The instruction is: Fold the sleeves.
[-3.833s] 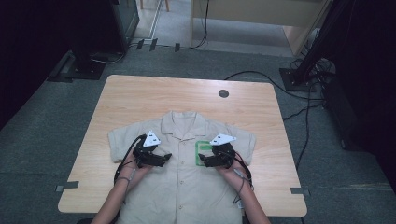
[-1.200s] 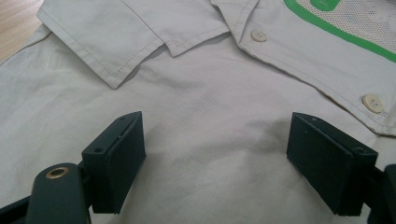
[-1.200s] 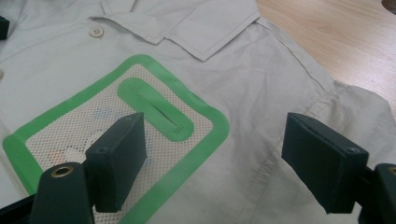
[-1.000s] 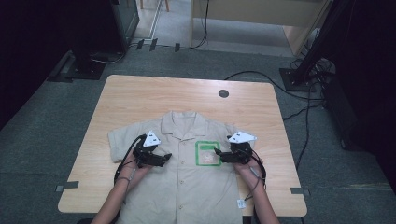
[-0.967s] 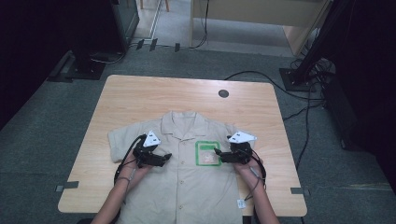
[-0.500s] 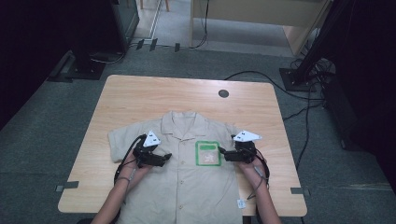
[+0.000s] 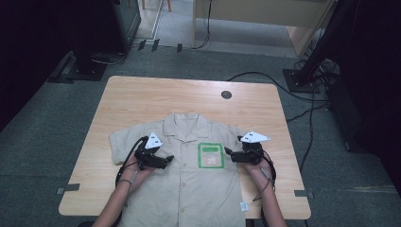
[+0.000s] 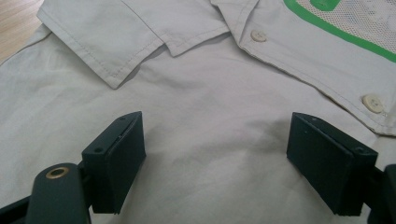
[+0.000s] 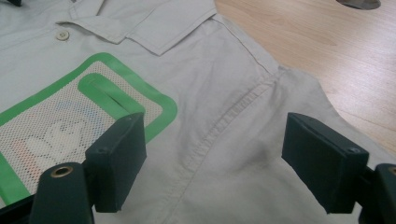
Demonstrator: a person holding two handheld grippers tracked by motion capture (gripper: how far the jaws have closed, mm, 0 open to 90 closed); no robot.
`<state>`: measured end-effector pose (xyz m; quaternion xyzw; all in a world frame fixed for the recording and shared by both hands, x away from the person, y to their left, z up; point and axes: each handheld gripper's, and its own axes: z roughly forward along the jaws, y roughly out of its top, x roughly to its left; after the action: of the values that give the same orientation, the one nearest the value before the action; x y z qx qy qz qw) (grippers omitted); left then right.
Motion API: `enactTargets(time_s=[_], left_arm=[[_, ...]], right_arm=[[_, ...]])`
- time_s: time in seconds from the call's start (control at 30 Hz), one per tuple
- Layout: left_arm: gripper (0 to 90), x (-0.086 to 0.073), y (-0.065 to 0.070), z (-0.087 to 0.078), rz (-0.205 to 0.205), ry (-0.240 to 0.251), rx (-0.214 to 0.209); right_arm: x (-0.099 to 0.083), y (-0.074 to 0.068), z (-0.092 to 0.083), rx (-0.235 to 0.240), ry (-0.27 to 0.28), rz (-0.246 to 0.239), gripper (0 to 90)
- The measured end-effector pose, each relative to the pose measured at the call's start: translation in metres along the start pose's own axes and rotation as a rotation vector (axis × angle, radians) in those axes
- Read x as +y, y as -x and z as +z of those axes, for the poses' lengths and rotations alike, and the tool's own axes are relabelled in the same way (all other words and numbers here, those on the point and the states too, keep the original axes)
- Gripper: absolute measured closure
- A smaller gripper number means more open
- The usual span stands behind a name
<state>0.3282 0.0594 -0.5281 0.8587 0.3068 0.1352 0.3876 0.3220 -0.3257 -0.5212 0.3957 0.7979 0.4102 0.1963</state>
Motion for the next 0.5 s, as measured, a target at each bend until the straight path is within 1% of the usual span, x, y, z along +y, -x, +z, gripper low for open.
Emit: enactTargets(time_s=[0.17,0.5], left_arm=[[19.5,0.0,0.0,0.0,0.0,0.0,0.0],[19.4,0.0,0.0,0.0,0.0,-0.001,0.0]], right_arm=[[-0.002,0.004,-0.002,-0.013,-0.001,0.008,21.4],[-0.004,0.01,-0.005,-0.032,0.009,0.003,21.7]])
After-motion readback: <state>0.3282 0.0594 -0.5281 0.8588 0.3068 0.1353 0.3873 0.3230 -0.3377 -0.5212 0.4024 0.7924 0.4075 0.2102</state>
